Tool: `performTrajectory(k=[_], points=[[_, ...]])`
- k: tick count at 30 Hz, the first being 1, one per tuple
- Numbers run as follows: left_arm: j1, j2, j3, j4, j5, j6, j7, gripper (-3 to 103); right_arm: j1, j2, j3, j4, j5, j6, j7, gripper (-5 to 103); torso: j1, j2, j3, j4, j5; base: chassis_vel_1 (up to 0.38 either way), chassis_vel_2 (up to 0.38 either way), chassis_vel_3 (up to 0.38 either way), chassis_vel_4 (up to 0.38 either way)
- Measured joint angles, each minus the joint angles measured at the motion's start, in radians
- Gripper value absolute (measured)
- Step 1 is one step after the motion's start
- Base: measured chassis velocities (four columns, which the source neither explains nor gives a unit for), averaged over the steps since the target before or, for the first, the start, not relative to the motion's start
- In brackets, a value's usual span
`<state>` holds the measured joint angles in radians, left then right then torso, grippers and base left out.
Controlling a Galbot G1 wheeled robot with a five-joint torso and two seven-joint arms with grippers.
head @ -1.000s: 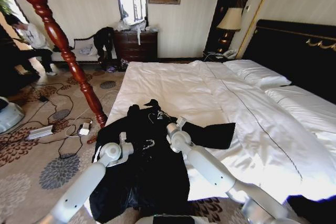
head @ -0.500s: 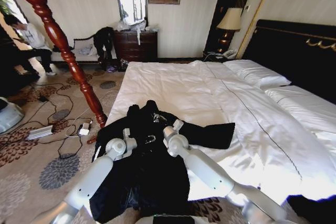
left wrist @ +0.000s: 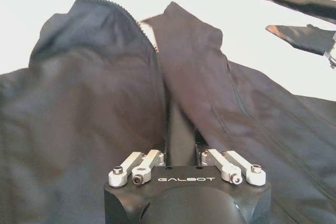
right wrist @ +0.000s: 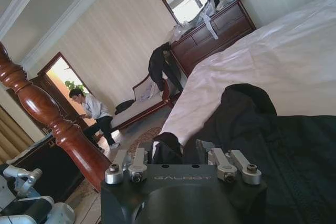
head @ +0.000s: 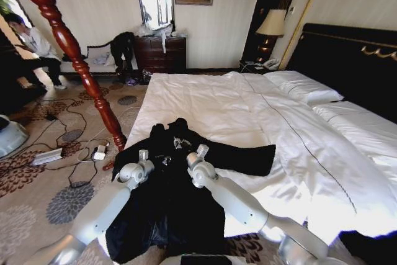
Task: Pick up the clothes from the bed and hang them on the clothes hanger.
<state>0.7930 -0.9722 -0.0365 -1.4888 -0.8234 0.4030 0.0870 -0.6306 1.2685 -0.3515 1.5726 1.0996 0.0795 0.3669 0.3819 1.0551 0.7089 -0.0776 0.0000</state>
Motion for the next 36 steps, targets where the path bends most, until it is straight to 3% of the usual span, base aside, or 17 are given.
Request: performTrajectory(k=[2, 3, 6, 8, 11, 12, 14, 16, 18, 21, 23, 26, 29, 32, 36], points=[[0.000, 0.005, -0.006, -0.008, 0.009, -0.009, -0.003, 37, -0.003, -0.007, 0.001, 0.006, -0.001, -0.001, 0.002, 48, 0.000, 0.000, 0.000, -0.0001, 0.0000, 0.000, 0.000, 0.000, 0.000], [0.000, 0.013, -0.011, -0.016, 0.024, -0.022, -0.009, 37, -0.007, -0.014, 0.001, 0.013, -0.002, -0.002, 0.003, 54, 0.000, 0.000, 0.000, -0.0003, 0.0000, 0.000, 0.000, 0.000, 0.000], [0.001, 0.034, -0.014, -0.031, 0.072, -0.058, -0.030, 54, -0.019, -0.033, 0.002, 0.024, -0.011, -0.004, 0.003, 70, 0.000, 0.000, 0.000, -0.0002, 0.0001, 0.000, 0.000, 0.000, 0.000], [0.001, 0.037, -0.014, -0.034, 0.085, -0.067, -0.035, 54, -0.022, -0.037, 0.003, 0.026, -0.013, -0.005, 0.003, 70, 0.000, 0.000, 0.000, -0.0002, 0.0000, 0.000, 0.000, 0.000, 0.000], [0.019, 0.054, -0.043, -0.084, 0.113, -0.090, -0.072, 70, -0.036, -0.052, 0.008, 0.035, -0.022, -0.009, 0.005, 86, 0.000, 0.000, 0.000, -0.0004, 0.0000, 0.000, 0.000, 0.000, 0.000], [0.019, 0.054, -0.043, -0.084, 0.113, -0.090, -0.072, 70, -0.036, -0.052, 0.008, 0.035, -0.022, -0.009, 0.005, 86, 0.000, 0.000, 0.000, -0.0004, 0.0000, 0.000, 0.000, 0.000, 0.000], [0.056, 0.095, -0.090, -0.188, 0.084, -0.090, -0.125, 81, -0.049, -0.065, 0.013, 0.085, 0.053, -0.037, 0.041, 96, 0.000, 0.000, 0.000, -0.0006, -0.0001, 0.000, 0.000, 0.000, 0.000], [0.062, 0.106, -0.103, -0.215, 0.078, -0.091, -0.137, 86, -0.049, -0.065, 0.014, 0.106, 0.092, -0.050, 0.064, 99, 0.000, 0.000, 0.000, -0.0004, -0.0002, 0.000, 0.000, 0.000, 0.000], [0.073, 0.147, -0.156, -0.318, 0.060, -0.122, -0.205, 96, -0.044, -0.040, 0.017, 0.151, 0.211, -0.095, 0.142, 100, 0.000, 0.000, 0.000, -0.0001, 0.0000, 0.000, 0.000, 0.000, 0.000], [0.062, 0.166, -0.181, -0.358, 0.050, -0.147, -0.258, 98, -0.037, -0.019, 0.027, 0.152, 0.254, -0.107, 0.156, 100, 0.000, 0.000, 0.000, 0.0007, -0.0001, 0.000, 0.000, 0.000, 0.000], [0.021, 0.186, -0.204, -0.386, 0.026, -0.171, -0.325, 100, -0.034, 0.009, 0.048, 0.148, 0.309, -0.129, 0.165, 100, 0.000, 0.000, 0.000, -0.0014, -0.0003, 0.000, 0.000, 0.000, 0.000], [0.017, 0.204, -0.220, -0.398, 0.022, -0.181, -0.346, 100, -0.025, 0.030, 0.047, 0.138, 0.339, -0.148, 0.178, 100, 0.000, 0.000, 0.000, -0.0014, -0.0003, 0.000, 0.000, 0.000, 0.000], [0.030, 0.273, -0.273, -0.415, 0.008, -0.195, -0.370, 100, -0.001, 0.094, 0.033, 0.086, 0.392, -0.190, 0.248, 100, 0.000, 0.000, 0.000, -0.0001, -0.0006, 0.000, 0.000, 0.000, 0.000], [0.070, 0.305, -0.328, -0.438, -0.016, -0.195, -0.375, 100, 0.019, 0.141, 0.023, 0.007, 0.382, -0.203, 0.256, 100, 0.000, 0.000, 0.000, 0.0006, -0.0004, 0.000, 0.000, 0.000, 0.000], [0.130, 0.324, -0.409, -0.469, -0.057, -0.189, -0.389, 100, 0.035, 0.184, 0.010, -0.106, 0.313, -0.210, 0.221, 100, 0.000, 0.000, 0.000, -0.0001, -0.0004, 0.000, 0.000, 0.000, 0.000]])
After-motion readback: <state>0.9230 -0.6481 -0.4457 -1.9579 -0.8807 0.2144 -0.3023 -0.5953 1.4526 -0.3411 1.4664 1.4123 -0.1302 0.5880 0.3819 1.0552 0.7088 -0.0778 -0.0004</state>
